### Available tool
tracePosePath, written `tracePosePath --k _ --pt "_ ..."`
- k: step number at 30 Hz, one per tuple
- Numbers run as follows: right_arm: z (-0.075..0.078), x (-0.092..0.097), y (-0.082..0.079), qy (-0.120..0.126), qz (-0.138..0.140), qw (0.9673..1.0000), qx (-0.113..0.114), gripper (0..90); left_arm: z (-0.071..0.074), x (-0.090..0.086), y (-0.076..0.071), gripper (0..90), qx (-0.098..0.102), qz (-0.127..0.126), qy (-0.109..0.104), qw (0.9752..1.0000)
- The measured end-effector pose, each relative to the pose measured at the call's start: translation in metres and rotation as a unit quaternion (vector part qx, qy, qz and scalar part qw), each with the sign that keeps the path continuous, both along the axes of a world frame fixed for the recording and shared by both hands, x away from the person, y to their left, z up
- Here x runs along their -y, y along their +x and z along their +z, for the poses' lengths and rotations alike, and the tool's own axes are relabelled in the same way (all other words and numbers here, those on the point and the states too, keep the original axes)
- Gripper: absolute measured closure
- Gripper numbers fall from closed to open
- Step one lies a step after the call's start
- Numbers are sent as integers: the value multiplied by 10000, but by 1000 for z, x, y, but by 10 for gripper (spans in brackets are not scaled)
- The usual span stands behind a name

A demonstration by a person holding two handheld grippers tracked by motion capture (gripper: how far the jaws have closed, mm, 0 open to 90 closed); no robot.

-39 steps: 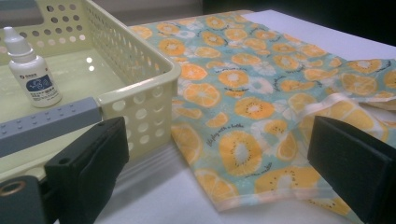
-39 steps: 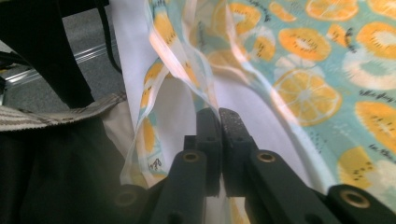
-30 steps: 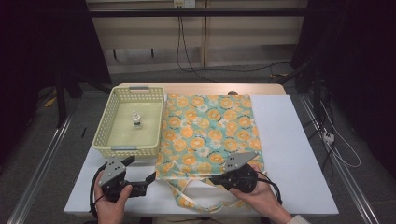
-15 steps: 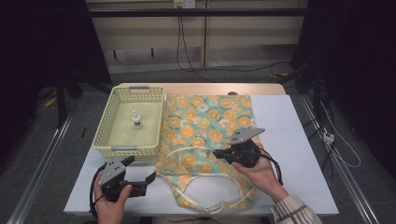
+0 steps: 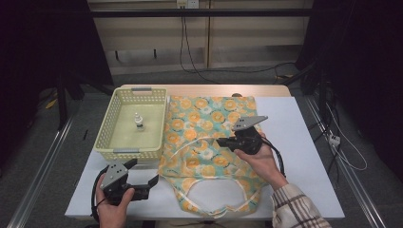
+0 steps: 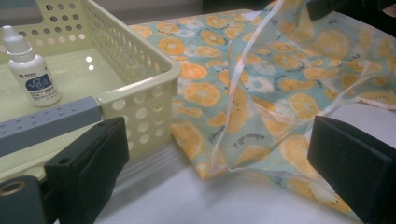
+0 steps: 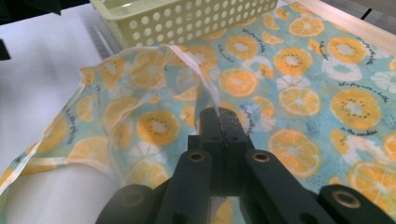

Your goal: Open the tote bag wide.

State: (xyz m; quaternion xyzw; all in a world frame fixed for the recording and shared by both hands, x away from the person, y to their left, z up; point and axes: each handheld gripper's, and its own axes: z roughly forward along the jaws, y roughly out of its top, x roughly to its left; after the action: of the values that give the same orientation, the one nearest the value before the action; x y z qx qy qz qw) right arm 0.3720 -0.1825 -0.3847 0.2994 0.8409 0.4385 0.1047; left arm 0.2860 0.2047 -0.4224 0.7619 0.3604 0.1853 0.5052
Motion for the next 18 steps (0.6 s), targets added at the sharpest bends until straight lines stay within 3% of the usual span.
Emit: tracePosePath --k 18 --pt "-2 -1 45 46 -383 9993 -14 900 0 0 0 50 -5 7 -26 10000"
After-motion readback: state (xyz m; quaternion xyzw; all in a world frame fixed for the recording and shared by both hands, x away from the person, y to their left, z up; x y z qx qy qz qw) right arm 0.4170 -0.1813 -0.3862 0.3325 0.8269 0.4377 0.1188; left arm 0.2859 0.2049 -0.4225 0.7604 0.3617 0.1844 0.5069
